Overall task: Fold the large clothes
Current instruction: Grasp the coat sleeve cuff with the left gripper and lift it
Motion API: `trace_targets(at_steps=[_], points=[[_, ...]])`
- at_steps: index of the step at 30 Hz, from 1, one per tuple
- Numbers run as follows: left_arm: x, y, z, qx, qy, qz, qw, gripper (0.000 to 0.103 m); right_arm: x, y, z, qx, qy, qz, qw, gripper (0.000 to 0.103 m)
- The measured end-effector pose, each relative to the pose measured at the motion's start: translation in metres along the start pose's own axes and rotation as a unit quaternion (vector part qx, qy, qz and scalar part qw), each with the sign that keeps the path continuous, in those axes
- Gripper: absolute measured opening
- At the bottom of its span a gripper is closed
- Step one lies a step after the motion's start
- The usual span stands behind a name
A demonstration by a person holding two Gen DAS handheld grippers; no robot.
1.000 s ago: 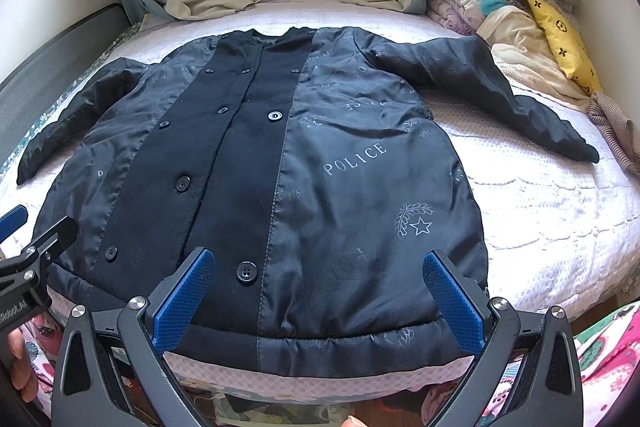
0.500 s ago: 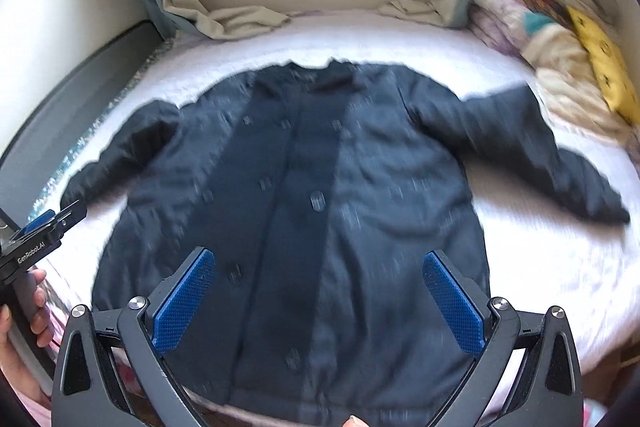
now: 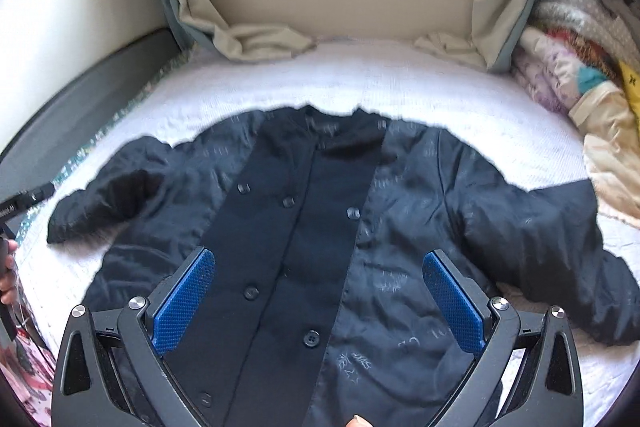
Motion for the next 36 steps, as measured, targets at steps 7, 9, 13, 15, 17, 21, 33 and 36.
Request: trace_targets(at_steps=[7,9,13,15,17,21,33,36], points=[[-0.003,0.070,-0.028,-0.001,0.055,0.153,0.9868,0.103,0.002,-0.011,-0.021,0.006,0.022,-0.025,0.999,0.103],[-0.009,0.093,-0.036,-0.003,0.075,0.207,0.9755,0.103,0.000,-0.012,-0.027,0.008,0.032,-0.031,0.999,0.103],[-0.025,0.129,-0.050,0.004,0.108,0.288,0.9516,0.102,-0.003,-0.012,-0.031,0.013,0.044,-0.032,0.998,0.103],[-0.032,0.141,-0.059,0.007,0.125,0.318,0.9397,0.101,-0.004,-0.013,-0.032,0.015,0.047,-0.036,0.998,0.103],[-0.039,0.155,-0.069,0.003,0.140,0.358,0.9232,0.101,-0.004,-0.014,-0.031,0.019,0.048,-0.041,0.998,0.103],[-0.054,0.171,-0.092,-0.019,0.166,0.428,0.8880,0.099,-0.002,-0.014,-0.026,0.021,0.041,-0.042,0.998,0.103],[-0.051,0.196,-0.110,0.023,0.109,0.462,0.8798,0.027,0.002,-0.024,-0.018,0.008,0.030,-0.051,0.998,0.103],[-0.035,0.188,-0.099,0.029,0.085,0.427,0.8996,0.019,0.003,-0.026,-0.017,0.006,0.029,-0.054,0.998,0.103]])
Point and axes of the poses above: each gripper's, at about its wrist camera, not at the fingertips, and z roughly against the way its jaws point, y to its left, x to its top, the point moved 1 cm from there along -z, roughly the way its jaws point, and after that the axes turned 10 degrees about -y, right-handed, at the moved point
